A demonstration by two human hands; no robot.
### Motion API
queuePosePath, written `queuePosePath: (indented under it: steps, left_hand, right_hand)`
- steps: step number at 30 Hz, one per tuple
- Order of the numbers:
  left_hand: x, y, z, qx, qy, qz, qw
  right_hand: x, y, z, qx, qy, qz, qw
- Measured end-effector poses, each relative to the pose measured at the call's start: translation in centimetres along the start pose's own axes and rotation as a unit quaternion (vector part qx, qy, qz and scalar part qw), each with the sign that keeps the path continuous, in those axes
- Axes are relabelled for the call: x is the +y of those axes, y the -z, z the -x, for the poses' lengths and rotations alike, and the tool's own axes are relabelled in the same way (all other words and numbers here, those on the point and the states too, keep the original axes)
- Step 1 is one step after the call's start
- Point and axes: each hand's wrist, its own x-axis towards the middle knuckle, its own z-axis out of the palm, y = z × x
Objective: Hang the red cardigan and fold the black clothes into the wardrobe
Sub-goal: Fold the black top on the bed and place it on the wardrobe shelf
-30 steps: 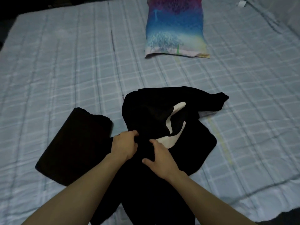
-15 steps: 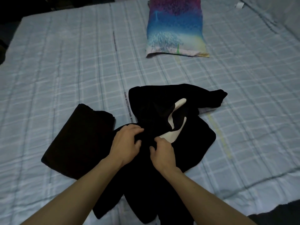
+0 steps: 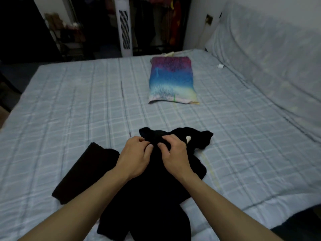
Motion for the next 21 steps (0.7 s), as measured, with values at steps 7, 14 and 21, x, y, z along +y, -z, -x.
queuePosePath:
  steps: [7,14,21]
  left_hand:
    - [4.5,6.4,2.4,0.071,-0.047,0.038,0.996]
    - [7.8,14.2,1.8,0.187,-0.097,0.066,0.975]
    - [11.1,22.9,-0.4,0.239,-0.155,-0.004,0.959]
  right_hand:
    - [-9.5,5.7,-3.3,0.084,-0.020,-0.025,0.996]
    - [-17.0,10.1,-4.8,0.102,0.020,-0.036,0.994]
    - [-18.7,11.1,-5.9,0.095,-0.018,-0.068,0.993]
